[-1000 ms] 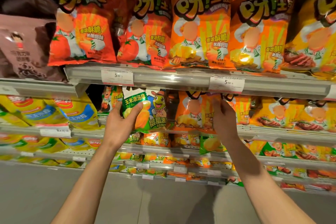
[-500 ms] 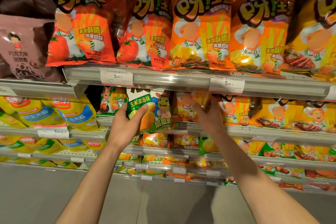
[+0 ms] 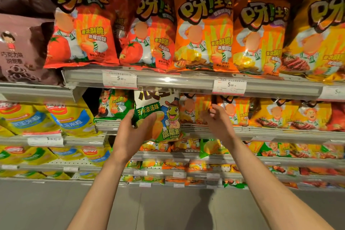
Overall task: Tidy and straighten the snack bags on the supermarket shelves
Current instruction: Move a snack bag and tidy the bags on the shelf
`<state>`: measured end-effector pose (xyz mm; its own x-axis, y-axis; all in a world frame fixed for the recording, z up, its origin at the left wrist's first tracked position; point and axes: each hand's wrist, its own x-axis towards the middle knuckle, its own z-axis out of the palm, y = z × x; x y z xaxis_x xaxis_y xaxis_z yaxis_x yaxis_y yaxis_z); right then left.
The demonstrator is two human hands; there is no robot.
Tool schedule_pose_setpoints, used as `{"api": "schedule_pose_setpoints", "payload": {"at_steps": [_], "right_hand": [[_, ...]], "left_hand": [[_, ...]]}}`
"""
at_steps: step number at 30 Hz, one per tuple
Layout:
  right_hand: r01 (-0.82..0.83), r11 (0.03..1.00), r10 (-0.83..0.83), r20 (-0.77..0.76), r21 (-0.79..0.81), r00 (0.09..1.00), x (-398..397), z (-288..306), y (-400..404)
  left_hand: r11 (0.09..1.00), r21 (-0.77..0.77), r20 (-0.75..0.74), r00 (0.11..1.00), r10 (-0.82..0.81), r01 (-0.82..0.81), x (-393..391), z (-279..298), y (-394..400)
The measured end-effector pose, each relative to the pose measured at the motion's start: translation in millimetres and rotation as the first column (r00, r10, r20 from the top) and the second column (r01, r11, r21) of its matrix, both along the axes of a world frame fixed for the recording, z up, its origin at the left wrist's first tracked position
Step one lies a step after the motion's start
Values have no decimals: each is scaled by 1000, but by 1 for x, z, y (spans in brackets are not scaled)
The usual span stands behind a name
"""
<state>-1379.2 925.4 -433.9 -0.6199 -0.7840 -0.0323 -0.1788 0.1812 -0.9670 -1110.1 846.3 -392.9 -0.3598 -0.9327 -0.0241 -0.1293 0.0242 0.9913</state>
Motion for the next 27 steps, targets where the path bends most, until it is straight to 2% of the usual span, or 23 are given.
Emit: {"api": "schedule_pose_setpoints", "payload": {"at_steps": [3,5,13,19,27], "right_hand": [[130,991,-133,121,33,984,8,9,30],[157,986,-161,92,46,983,11,6,52],[280,959,-284,209,47,936,26,11,150],[400,917,-384,295,9,875,3,8,213],[429,903,-408,320,5,855,-68,6,322]], "left_hand": [[999,9,-51,998,-44,44,0,1,13],[999,10,-84,995,-50,51,-1,-3,20],[992,60,-129,986,-106,114,-17,-25,63],[981,65,-107,978,-177,184,-51,-31,111],[968,70,-125,965,-231,241,-144,-24,197]]}}
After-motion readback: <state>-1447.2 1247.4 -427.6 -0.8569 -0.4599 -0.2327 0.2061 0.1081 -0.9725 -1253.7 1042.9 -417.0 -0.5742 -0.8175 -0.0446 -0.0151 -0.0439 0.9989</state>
